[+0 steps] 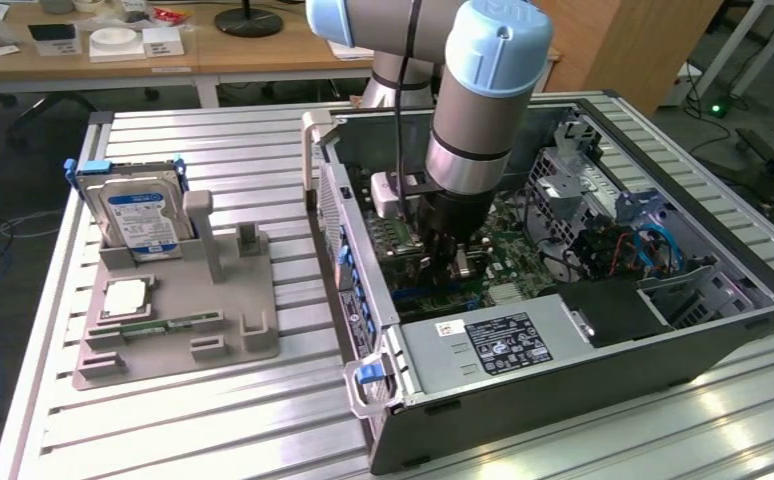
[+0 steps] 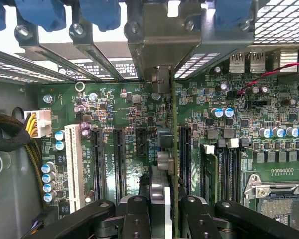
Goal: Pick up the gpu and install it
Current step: 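Insert the gpu into the slot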
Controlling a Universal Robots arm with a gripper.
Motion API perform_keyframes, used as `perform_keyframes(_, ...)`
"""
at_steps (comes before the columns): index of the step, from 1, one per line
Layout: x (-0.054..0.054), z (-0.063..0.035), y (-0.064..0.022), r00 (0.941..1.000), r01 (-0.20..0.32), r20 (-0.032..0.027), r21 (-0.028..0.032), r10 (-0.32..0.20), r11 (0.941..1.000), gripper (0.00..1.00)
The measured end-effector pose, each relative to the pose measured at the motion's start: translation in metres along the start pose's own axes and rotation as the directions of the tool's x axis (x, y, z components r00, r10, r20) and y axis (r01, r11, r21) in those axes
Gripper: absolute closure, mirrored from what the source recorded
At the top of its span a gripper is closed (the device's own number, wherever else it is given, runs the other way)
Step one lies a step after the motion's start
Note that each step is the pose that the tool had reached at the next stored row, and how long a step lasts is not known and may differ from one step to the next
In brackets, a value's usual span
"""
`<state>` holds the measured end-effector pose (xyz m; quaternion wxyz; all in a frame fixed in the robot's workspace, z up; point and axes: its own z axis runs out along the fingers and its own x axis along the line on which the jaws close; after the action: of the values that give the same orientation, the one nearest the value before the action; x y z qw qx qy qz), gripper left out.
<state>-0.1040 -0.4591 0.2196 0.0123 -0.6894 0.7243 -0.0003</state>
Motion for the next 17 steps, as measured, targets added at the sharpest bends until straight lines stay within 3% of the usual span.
perform_keyframes(17, 0.0001, 0.0035, 0.0005, 1.0000, 0.000, 0.0000, 0.0000, 0.000, 1.0000, 0.72)
